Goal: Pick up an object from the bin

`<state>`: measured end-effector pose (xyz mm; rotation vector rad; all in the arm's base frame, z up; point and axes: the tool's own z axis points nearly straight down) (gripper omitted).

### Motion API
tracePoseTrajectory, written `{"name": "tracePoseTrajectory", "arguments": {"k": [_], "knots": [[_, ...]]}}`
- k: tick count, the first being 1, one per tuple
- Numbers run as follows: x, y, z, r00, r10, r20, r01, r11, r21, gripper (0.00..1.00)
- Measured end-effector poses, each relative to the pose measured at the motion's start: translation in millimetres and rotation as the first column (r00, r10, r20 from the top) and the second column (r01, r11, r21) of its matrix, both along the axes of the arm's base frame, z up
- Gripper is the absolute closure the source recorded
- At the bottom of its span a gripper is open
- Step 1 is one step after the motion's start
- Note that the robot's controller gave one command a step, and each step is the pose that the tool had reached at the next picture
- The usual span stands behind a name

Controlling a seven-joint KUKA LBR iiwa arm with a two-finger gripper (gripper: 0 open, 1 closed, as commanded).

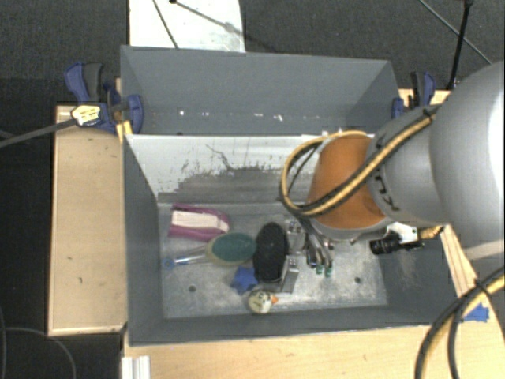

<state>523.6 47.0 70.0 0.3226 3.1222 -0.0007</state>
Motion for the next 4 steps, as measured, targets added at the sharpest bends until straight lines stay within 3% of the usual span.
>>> {"name": "tracePoseTrajectory", "arguments": {"k": [1, 2, 3, 4], "knots": [[-11.1, -17.4, 42.7, 0.995, 0.096, 0.007, -0.096, 0.995, -0.001, 0.00], [-27.1, -2.0, 0.1, 0.990, -0.144, -0.004, 0.144, 0.990, 0.001, 0.00], [-26.7, -2.8, 0.5, 0.990, -0.141, -0.003, 0.141, 0.990, 0.000, 1.00], [-21.4, -26.4, 116.2, 0.989, -0.148, 0.006, 0.148, 0.989, 0.002, 1.00]]}}
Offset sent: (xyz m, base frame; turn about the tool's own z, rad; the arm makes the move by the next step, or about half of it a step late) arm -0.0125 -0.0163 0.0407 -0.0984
